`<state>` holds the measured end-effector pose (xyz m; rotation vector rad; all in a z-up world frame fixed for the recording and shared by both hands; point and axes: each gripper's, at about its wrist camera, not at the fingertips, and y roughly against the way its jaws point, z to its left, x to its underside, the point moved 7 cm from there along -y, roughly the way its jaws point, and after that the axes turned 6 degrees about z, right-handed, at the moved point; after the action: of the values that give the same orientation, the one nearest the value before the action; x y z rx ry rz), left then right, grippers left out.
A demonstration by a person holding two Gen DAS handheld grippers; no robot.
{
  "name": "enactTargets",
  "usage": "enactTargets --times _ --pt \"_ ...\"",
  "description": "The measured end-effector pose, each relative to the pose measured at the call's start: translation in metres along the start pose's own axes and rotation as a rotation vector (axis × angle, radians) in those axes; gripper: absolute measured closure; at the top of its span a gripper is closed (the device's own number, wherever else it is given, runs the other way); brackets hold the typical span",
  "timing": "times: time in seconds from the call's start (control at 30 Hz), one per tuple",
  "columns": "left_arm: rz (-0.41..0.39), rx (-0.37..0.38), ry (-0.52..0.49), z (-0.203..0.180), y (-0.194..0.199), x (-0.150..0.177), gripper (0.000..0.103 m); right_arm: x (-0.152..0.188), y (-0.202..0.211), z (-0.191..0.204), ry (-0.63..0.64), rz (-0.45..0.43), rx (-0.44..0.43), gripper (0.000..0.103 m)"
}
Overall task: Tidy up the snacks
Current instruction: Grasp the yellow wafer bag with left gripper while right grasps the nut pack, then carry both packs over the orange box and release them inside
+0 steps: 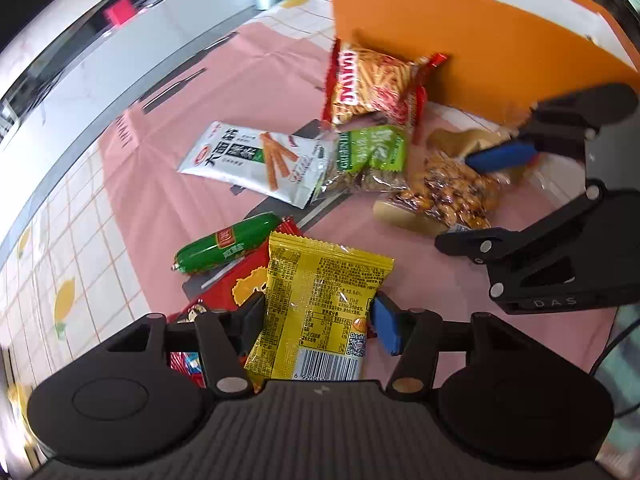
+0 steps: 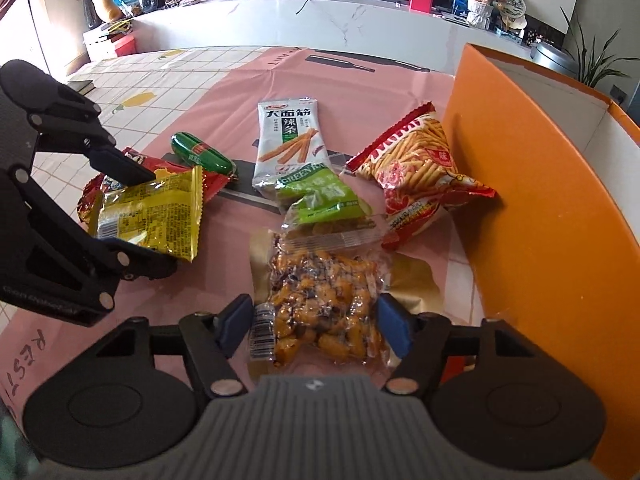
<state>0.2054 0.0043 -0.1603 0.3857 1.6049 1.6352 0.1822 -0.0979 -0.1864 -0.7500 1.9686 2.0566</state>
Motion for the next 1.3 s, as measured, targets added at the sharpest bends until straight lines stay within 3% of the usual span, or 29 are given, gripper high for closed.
enactTargets --times 0.33,0.37,0.6,0.93,1.1,1.3 --pt "-0.085 0.014 0.263 -0.003 0.036 0.0 0.041 0.006 0.02 -0.004 -0.036 0.0 -0.043 0.049" --pt "-0.087 0.014 0.285 -0.003 0.04 0.0 0.041 0.006 0.024 -0.003 -0.041 -0.004 -0.056 0.055" --pt "-0.104 0.054 0.475 -0.013 0.062 0.006 0.041 0.011 0.057 -0.003 -0.059 -0.045 -0.113 0.054" --pt "-0.195 0.067 0.511 -0.035 0.107 -0.002 0.041 0.011 0.128 -0.018 -0.032 -0.151 -0.125 0.054" --pt "-0.275 0.095 0.473 -0.048 0.133 -0.038 0.041 -0.007 0.167 -0.042 0.06 -0.208 -0.038 0.054" --pt "-0.324 0.149 0.356 -0.078 0.139 -0.092 0.041 -0.025 0.185 -0.096 0.081 -0.171 0.032 0.054"
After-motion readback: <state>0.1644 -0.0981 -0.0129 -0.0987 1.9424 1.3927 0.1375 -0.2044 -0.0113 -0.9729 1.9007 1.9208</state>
